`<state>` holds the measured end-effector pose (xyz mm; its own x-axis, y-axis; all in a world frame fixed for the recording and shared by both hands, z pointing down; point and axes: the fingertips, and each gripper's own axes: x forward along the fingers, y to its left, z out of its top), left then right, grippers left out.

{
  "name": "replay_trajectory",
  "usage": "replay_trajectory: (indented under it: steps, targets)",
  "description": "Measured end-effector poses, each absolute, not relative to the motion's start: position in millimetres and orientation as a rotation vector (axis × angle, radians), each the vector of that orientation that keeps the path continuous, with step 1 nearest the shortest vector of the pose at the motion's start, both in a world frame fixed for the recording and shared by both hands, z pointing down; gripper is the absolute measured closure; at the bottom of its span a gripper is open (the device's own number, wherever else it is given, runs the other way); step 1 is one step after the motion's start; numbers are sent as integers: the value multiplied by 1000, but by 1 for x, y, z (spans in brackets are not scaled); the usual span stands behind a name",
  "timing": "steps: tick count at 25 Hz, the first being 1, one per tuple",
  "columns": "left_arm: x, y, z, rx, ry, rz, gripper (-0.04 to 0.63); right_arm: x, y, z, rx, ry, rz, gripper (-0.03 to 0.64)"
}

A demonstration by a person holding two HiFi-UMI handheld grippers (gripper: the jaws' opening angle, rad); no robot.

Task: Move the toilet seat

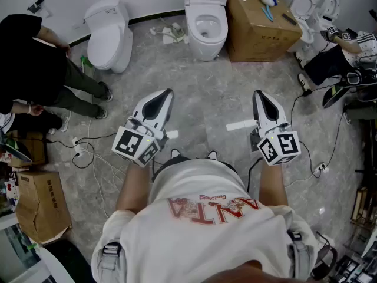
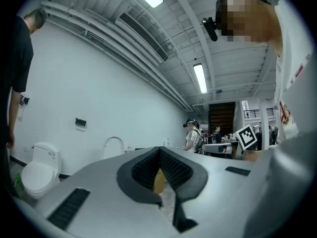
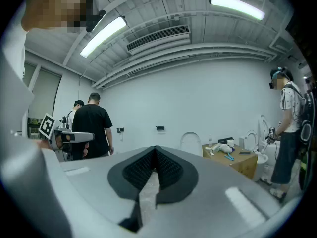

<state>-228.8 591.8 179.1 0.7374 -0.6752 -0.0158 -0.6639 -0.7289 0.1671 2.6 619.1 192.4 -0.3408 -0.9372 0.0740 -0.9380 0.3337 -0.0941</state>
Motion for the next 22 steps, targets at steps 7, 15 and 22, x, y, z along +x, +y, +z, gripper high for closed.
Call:
replay_trajectory:
  steps: [7,15,22]
  targets:
    - [-233,592,180,2785,-1079,-128,586,-2,620,192,1788,-2560,187,618]
    - [-238,591,181,2772,-1075,-130,586,-8,617,192,1801,-2561,211,618]
    - [-259,589,185,2751,-1083,-129,586,-27,609,193,1789,-2605,279,618]
